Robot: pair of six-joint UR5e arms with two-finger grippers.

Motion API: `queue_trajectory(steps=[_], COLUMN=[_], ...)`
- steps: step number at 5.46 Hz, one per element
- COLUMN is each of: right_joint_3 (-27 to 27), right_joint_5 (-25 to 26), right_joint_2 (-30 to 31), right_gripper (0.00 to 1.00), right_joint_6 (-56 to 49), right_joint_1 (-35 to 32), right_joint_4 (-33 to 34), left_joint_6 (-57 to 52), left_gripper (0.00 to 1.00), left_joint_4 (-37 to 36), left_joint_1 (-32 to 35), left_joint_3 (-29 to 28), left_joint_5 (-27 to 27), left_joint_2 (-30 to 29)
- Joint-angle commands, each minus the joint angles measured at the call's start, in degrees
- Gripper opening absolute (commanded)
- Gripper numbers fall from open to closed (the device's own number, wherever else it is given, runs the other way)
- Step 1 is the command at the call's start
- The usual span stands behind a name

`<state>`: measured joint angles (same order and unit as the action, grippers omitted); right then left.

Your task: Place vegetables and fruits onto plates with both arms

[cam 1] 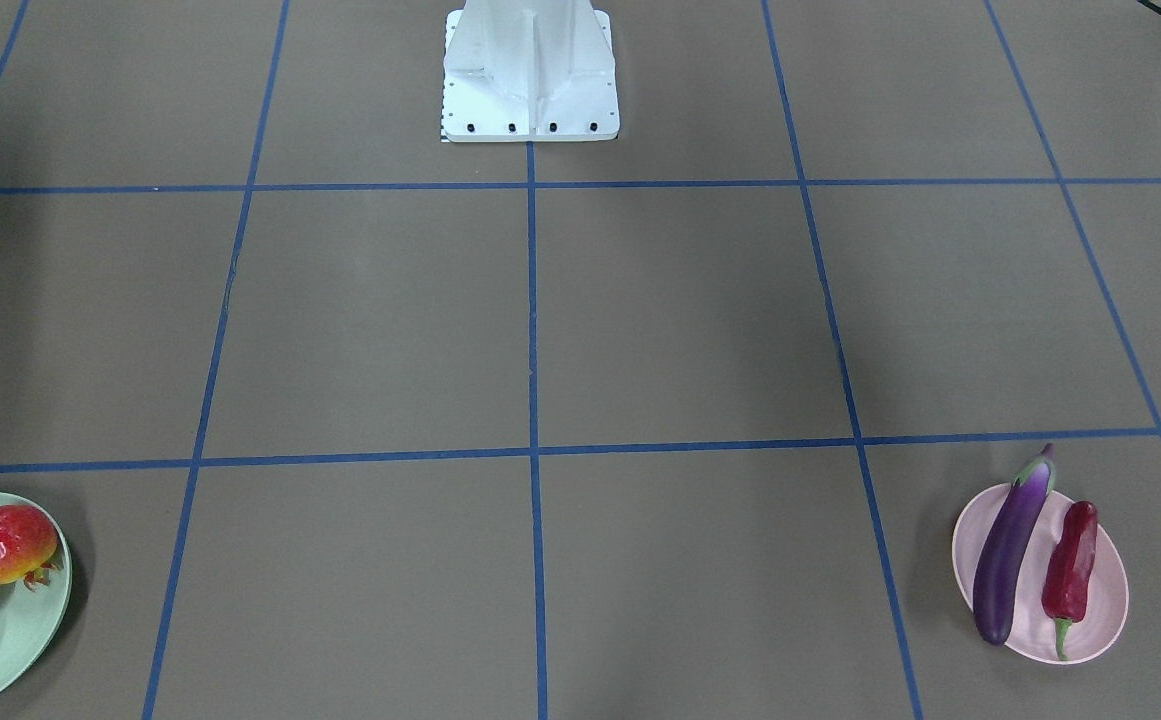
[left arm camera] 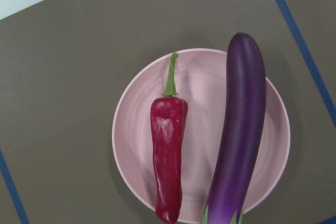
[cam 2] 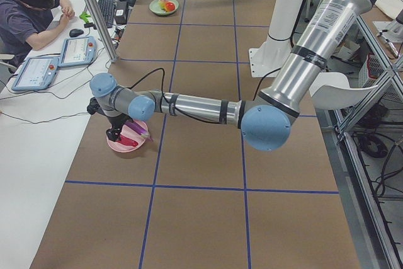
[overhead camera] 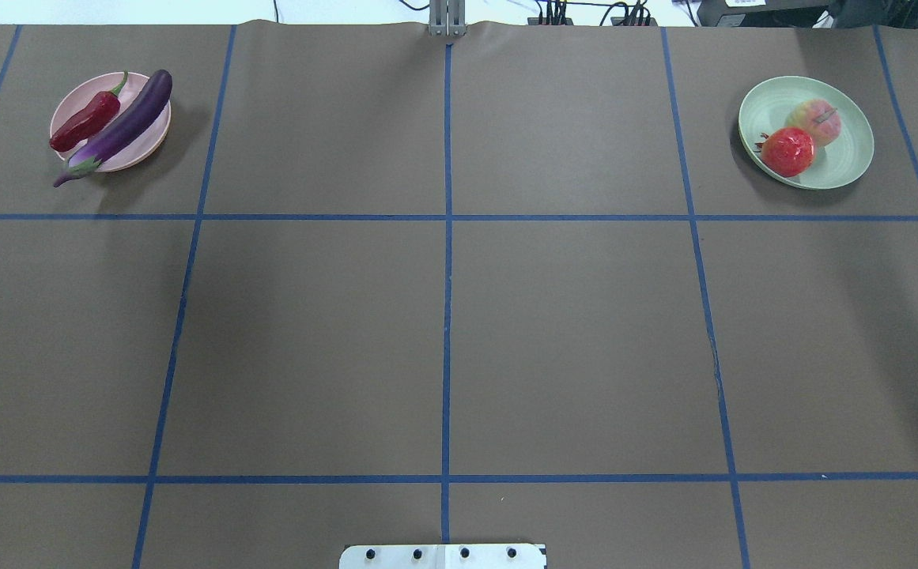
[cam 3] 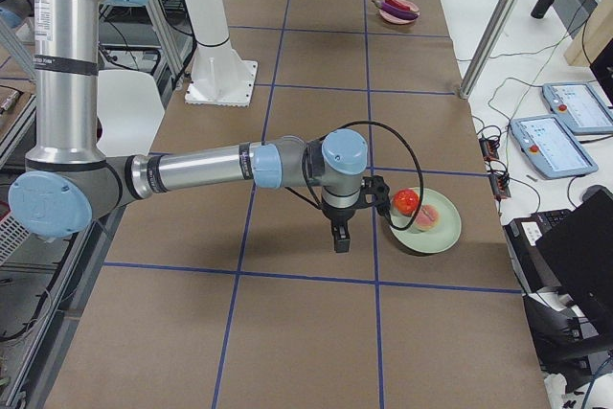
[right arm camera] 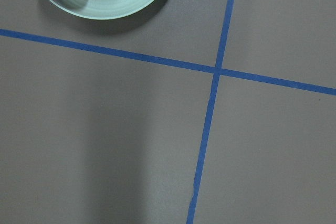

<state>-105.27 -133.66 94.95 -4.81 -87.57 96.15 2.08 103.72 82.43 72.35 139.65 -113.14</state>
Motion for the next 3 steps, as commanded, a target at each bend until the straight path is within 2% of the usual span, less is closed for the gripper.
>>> queue_trajectory(steps=[1, 2, 3], right_joint_3=[-0.03, -0.03, -0.2], right_joint_5=[-0.02, -0.11, -0.11], right_joint_2=[0.49, 0.49, 0.58], right_gripper=[1.0, 1.0, 1.0], right_joint_6=[-0.02, 0.07, 0.07], right_joint_1=[-0.05, -0.14, -0.14], right_joint_4=[0.0, 0.0, 0.0], left_joint_6=[-0.41, -0.93, -6.25], left_gripper=[1.0, 1.0, 1.0], left_joint_4=[-7.6, -12.18, -13.97], left_joint_1=[4.57, 4.58, 5.02], left_joint_3=[15.18, 24.85, 30.08], left_joint_5=[0.63, -4.42, -6.82], left_joint_2=[12.97, 20.78, 28.86])
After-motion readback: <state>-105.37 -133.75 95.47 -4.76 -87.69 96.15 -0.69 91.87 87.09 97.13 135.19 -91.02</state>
